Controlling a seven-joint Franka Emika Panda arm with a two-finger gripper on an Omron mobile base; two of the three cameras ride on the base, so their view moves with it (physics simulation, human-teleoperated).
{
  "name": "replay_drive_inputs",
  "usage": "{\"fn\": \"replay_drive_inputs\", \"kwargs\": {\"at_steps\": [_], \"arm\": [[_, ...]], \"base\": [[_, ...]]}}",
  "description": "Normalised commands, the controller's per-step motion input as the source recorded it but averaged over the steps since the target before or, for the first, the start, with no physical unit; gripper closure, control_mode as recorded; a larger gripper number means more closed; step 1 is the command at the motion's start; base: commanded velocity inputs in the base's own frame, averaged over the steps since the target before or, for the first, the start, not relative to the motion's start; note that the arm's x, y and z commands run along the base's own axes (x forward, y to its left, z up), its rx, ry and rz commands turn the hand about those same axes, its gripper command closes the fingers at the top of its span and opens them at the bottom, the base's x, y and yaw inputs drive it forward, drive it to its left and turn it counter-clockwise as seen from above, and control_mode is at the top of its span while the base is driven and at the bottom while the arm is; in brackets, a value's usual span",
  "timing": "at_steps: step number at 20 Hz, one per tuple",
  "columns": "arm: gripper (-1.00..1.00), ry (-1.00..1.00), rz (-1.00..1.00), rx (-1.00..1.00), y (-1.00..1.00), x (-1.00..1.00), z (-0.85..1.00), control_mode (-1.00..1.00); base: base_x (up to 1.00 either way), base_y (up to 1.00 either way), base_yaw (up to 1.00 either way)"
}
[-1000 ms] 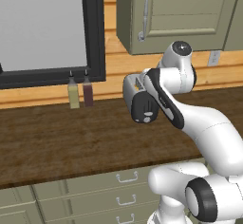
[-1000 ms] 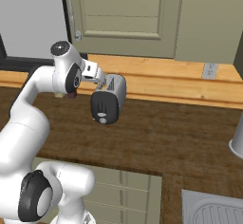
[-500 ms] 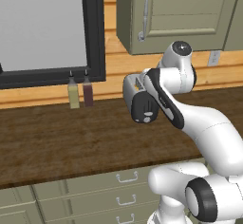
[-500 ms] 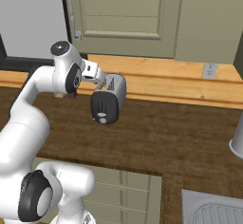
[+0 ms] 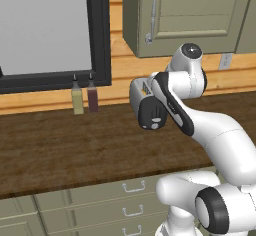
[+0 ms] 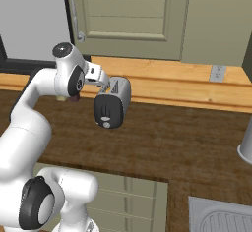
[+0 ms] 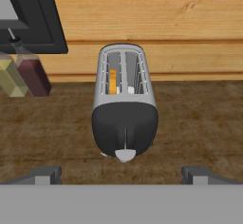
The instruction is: Start the toaster. Once the lever pops up, take the bread to the plate on the dining counter.
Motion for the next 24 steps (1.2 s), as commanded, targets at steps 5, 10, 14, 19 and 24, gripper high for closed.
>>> {"fn": "replay_drive_inputs", "kwargs": {"at_steps": [5,10,14,19,24], "arm": [[-1.0,0.0,0.0,0.0,0.0,0.0,0.0,-1.0],[-1.0,0.0,0.0,0.0,0.0,0.0,0.0,-1.0],[-1.0,0.0,0.0,0.0,0.0,0.0,0.0,-1.0],[-1.0,0.0,0.0,0.0,0.0,0.0,0.0,-1.0],[-1.0,0.0,0.0,0.0,0.0,0.0,0.0,-1.0]], "base": [[0.0,0.0,0.0],[0.0,0.0,0.0],[0.0,0.0,0.0],[0.0,0.0,0.0],[0.0,0.0,0.0]]}}
